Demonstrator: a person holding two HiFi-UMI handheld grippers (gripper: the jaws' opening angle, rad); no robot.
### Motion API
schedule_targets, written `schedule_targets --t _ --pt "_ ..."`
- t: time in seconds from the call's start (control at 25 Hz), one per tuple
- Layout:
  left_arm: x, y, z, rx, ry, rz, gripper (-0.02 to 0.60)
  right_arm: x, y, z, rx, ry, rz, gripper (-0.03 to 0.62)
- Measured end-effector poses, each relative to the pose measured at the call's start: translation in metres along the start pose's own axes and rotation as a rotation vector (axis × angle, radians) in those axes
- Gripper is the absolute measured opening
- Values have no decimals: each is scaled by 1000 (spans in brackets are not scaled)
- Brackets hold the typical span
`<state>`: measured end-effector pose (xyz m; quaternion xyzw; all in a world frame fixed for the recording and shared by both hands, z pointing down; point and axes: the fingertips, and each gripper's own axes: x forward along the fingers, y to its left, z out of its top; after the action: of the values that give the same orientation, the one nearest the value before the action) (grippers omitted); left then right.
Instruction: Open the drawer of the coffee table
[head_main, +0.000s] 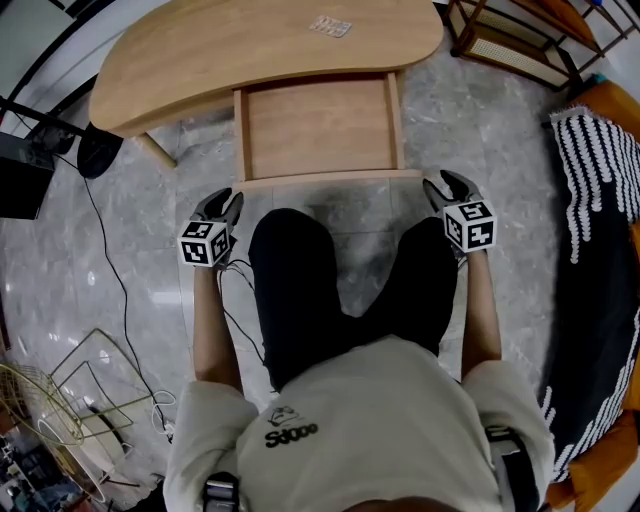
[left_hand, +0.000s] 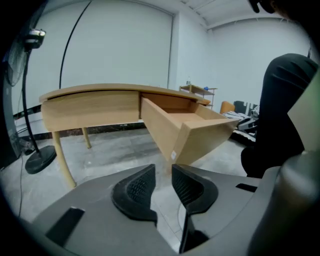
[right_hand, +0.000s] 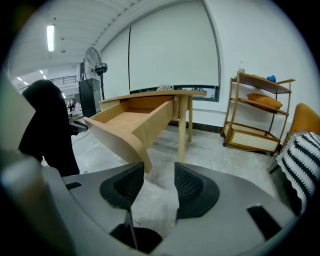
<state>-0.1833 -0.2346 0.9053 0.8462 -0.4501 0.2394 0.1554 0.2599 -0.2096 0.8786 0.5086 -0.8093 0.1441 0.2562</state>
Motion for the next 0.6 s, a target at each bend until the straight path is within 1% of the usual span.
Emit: schedule_targets --t 0.04,0.08,0.12,0.16,0.24,0.32,0.4,0.48,0.6 --pt "-5 10 0 -26 -6 35 81 -5 -15 -4 -5 5 -27 185" --pt "-11 22 2 -55 -13 73 40 -11 -31 -6 -11 5 -62 162" --pt "-16 34 5 -83 -24 109 33 -17 -47 -5 -14 -1 -102 114" --pt "-20 44 10 -104 -40 139 28 -23 -62 -1 -15 -11 -141 79" --pt "-28 60 25 -115 -78 185 22 -33 -88 11 -16 -38 -200 26" --pt "-33 71 45 -90 -108 214 18 -38 -105 27 -49 -55 -226 12" --pt "-37 80 69 -44 -130 230 18 -41 -115 47 -113 -60 -238 6" --pt "-40 90 101 12 -155 243 18 -42 -120 72 -170 -71 -251 6" --pt "-43 98 157 94 -212 254 18 -41 -122 116 -210 -122 -267 6"
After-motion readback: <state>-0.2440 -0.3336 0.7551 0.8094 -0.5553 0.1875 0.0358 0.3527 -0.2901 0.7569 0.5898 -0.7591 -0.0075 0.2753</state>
